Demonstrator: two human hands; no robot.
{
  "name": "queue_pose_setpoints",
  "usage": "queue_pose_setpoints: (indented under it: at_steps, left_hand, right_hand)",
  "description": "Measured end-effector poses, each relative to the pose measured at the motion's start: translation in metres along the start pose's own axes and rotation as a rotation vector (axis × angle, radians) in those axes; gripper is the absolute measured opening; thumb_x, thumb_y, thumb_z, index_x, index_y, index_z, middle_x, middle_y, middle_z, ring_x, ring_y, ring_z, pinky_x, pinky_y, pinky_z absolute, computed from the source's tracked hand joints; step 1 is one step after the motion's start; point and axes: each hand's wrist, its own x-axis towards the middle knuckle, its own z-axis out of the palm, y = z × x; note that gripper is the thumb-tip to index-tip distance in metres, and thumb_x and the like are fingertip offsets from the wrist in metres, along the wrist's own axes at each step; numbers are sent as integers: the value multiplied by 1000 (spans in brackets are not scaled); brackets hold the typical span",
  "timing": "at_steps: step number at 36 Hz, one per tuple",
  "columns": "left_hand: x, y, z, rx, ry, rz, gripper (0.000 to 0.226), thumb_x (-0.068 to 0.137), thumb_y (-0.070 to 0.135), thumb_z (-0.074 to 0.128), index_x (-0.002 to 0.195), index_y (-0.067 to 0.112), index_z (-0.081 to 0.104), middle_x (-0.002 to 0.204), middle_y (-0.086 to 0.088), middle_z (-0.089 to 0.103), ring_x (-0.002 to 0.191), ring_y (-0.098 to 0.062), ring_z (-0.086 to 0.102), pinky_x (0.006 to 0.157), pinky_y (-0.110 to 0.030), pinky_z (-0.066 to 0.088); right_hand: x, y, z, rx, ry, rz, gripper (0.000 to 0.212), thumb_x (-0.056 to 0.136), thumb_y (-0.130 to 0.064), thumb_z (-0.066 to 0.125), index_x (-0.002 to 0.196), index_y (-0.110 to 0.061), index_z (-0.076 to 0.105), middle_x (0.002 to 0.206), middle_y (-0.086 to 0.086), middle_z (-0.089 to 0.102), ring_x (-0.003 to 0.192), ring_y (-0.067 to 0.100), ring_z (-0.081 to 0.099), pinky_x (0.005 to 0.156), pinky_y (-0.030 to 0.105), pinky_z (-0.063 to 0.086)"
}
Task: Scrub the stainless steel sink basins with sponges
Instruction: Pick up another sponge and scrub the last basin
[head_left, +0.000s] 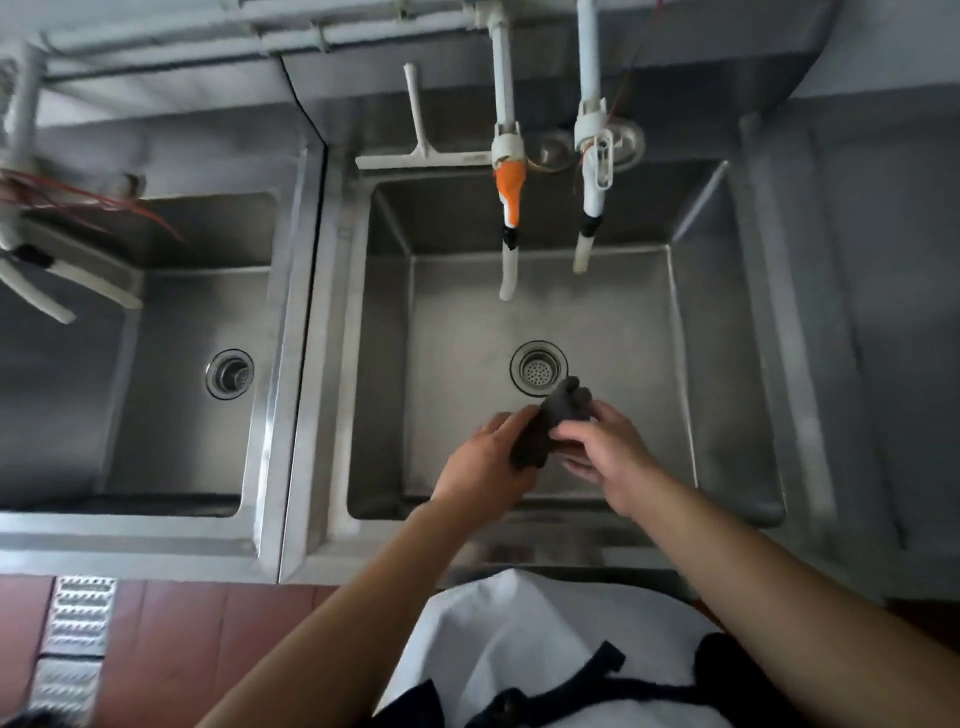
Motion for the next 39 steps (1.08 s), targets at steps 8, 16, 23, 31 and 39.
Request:
queue_pose_setpoints:
  at_steps: [8,16,23,31,39]
  left_hand:
    - [28,27,40,-383,174,-445,41,78,6,58,116,21,64,96,-2,72,92,-26,66,73,-29,46]
    - [36,-36,38,-387,305,-783,30,82,-1,55,107,14,65,95,-10,68,87,-29,64,75,-34,51]
    - [71,-94,30,-97,208,-848,29,94,12,49,120,13,61,92,-8,64,79,-27,63,73,-33,46]
    - [91,-143,46,247,106,-893,33,104,27,44,134,16,52,128,-17,61,118,-38,58,93,-47,46]
    - [104,-159,99,230,-338,-898,76,94,32,51,157,16,12,151,-25,34,138,-42,37,111,-47,36]
  right_hand:
    - [6,-4,-48,-224,-177,-151,9,86,-22,70,95,-25,71,96,-2,75,82,5,68,65,17,44]
    - [29,36,-123,-878,0,-148,34,92,-39,59,123,-24,60,125,0,65,111,22,62,90,33,49]
    - [24,91,-134,-1249,115,-201,34,92,-43,46,114,-24,64,118,3,68,104,28,65,85,34,51]
    - [31,99,-116,-1282,321,-228,30,88,-42,51,106,-24,67,105,1,70,91,26,67,72,31,46]
    - [38,52,-130,-1046,405,-506,34,85,-14,71,118,-5,70,135,24,56,129,42,49,109,50,38]
